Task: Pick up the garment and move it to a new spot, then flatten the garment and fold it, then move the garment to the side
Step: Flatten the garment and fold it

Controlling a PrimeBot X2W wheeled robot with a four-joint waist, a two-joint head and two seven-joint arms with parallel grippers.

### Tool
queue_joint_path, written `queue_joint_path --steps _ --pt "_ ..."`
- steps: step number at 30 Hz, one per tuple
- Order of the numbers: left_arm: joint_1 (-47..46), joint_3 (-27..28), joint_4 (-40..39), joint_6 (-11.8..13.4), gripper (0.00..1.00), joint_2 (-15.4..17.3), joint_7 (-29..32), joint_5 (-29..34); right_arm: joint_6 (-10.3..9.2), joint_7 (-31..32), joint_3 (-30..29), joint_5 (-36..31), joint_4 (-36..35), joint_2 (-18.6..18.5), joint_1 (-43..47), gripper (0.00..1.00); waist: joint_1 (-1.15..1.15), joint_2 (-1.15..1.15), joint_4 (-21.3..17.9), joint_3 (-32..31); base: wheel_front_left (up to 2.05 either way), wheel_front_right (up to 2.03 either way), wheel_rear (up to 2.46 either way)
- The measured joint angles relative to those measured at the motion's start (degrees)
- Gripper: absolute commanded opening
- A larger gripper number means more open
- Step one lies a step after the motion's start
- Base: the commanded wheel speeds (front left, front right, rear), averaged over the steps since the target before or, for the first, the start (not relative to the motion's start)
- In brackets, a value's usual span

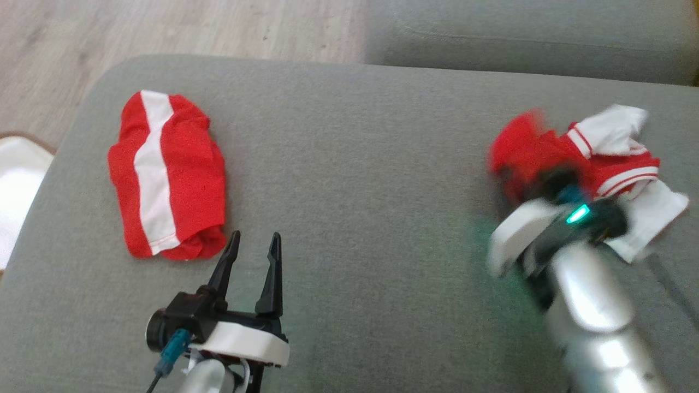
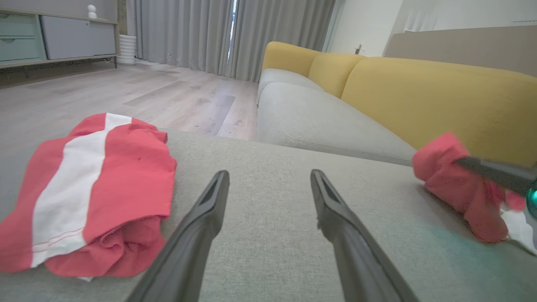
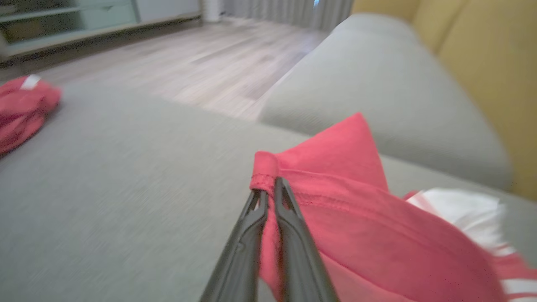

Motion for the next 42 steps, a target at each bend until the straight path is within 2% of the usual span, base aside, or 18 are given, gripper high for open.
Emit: queue_joint_path --steps 3,5,9,12,19,25,31,37,41,42 --pt "-0.19 -0.01 0.1 0.0 1.0 0.01 0.0 0.0 0.0 0.01 12.32 8.14 -0.03 0.13 3.32 1.0 0.0 0.0 1.33 0.72 0.0 0.0 0.0" --pt "-0.44 0.02 0.11 0.01 1.0 0.02 0.0 -0.04 0.0 0.04 17.69 12.7 -2.24 0.38 3.5 1.0 0.0 0.0 1.79 1.24 0.0 0.0 0.0" --pt "-0.98 0.25 0.08 0.04 1.0 0.01 0.0 -0.07 0.0 -0.56 19.15 17.01 -5.24 0.51 2.47 1.0 0.0 0.0 1.36 1.57 0.0 0.0 0.0" --pt "-1.01 0.41 -0.03 0.26 1.0 0.01 0.0 -0.16 0.0 -2.65 14.92 16.81 -6.16 0.49 1.54 1.0 0.0 0.0 0.35 1.43 0.0 0.0 0.0" --pt "-0.98 1.0 -1.36 0.37 1.0 0.0 0.0 -0.48 0.0 -6.68 -1.85 11.24 -9.77 0.43 2.38 1.0 0.0 0.0 -3.01 0.74 0.0 0.0 0.0" --pt "-0.94 1.58 -2.18 0.35 1.0 0.0 0.0 -0.47 0.0 -7.03 -14.03 9.66 -12.25 0.47 10.06 1.0 0.0 0.0 -5.82 0.36 0.0 0.0 0.0" --pt "-0.94 1.58 -2.36 0.19 1.0 0.0 0.0 -0.45 0.0 -7.66 -17.48 12.12 -11.49 0.64 15.05 1.0 0.0 0.0 -7.03 0.7 0.0 0.0 0.0" --pt "-0.95 1.57 -2.36 -0.03 1.0 0.0 0.0 -0.38 0.0 -8.79 -18.38 12.59 -10.21 1.05 14.9 1.0 0.0 0.0 -7.16 1.56 0.0 0.0 0.0" --pt "-1.02 1.44 -2.36 -0.07 1.0 0.0 0.0 -0.2 0.0 -8.5 -23.75 8.76 -6.97 1.1 12.75 1.0 0.0 0.0 -6.53 2.48 0.0 0.0 0.0" --pt "-1.05 1.41 -2.34 -0.44 1.0 0.0 0.0 0.16 0.0 -7.31 -26.65 6.82 -4.12 1.1 10.86 1.0 0.0 0.0 -6.06 3.06 0.0 0.0 0.0"
